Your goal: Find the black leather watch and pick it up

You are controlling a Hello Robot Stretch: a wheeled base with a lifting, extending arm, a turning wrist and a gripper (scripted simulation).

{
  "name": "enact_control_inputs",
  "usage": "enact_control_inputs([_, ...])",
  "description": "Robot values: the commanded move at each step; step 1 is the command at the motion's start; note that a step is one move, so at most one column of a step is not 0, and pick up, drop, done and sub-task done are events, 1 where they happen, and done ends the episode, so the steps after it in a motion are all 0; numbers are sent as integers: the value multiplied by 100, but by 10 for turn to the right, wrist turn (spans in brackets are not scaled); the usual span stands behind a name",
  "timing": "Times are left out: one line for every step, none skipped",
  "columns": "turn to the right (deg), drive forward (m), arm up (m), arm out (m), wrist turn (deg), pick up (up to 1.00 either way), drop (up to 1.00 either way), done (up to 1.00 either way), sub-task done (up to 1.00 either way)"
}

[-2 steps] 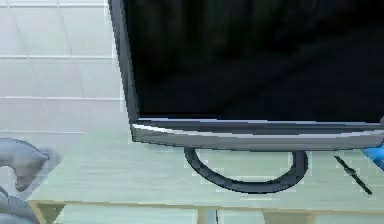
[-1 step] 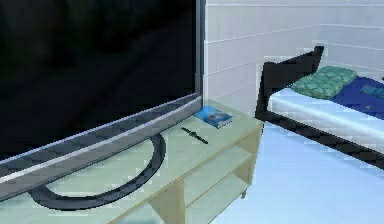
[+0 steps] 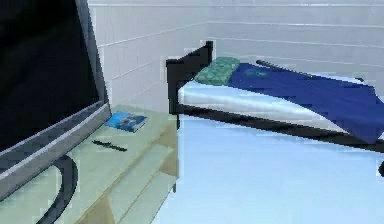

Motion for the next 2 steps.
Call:
enact_control_inputs([0, 95, 0, 0, 0, 0, 0, 0, 0])
enact_control_inputs([-450, 0, 0, 0, 0, 0, 0, 0, 0])
